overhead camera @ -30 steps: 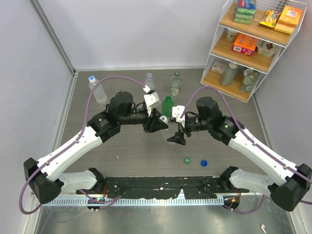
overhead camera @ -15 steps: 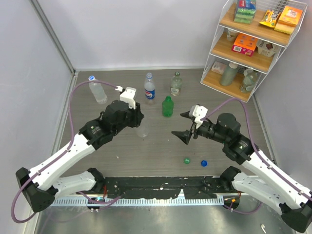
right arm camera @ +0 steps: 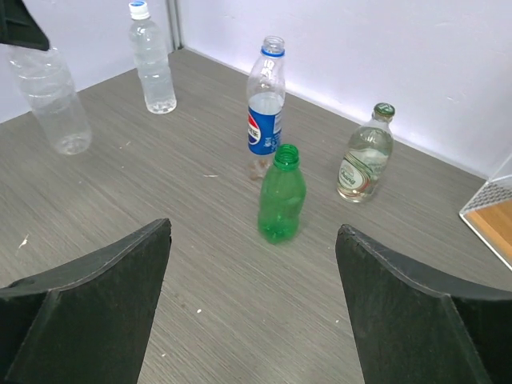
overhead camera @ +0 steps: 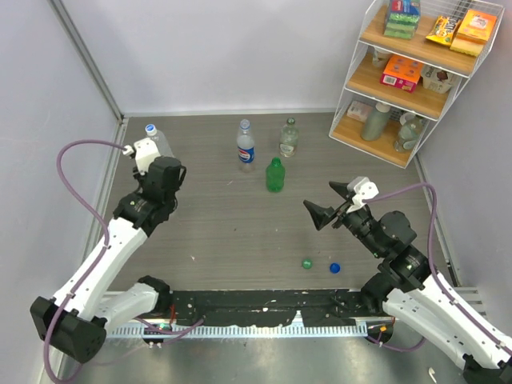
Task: Screw on the bottle caps
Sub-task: Place the plastic bottle at the center of the board.
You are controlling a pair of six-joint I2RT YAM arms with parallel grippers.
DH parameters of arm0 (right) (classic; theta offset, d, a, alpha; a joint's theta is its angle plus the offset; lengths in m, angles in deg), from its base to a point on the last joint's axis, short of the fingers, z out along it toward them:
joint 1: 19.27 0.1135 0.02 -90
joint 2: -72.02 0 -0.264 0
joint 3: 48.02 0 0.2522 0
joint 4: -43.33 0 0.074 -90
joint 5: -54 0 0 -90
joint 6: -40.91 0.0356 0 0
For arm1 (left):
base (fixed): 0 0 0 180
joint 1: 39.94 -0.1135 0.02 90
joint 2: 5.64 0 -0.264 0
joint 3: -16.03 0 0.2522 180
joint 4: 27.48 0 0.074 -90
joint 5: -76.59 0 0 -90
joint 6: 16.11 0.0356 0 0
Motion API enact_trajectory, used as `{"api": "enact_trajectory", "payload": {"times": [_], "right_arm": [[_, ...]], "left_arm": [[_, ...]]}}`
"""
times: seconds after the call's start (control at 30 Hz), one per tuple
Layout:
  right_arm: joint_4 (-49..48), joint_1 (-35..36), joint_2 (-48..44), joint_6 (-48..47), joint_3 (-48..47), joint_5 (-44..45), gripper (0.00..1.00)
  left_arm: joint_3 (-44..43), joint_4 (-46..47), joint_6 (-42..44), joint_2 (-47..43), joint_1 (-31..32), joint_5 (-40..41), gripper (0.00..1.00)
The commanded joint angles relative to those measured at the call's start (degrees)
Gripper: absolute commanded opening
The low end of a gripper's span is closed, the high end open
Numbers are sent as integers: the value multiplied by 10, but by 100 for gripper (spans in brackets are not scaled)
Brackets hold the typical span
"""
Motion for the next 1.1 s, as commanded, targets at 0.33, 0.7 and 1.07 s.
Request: {"api": "enact_trajectory", "payload": {"times": [0.33,0.7,1.07], "right_arm": [[-42,2,12,6,29,79,88],[-46,2,10,4,34,94,88],[-37,2,27,0,26,85,88]], "left_arm": [[18,188,24,102,-266,-154,0],[6,221,36,169,-303,-196,0],[-23,183,37,197,-308,-207,29]]}}
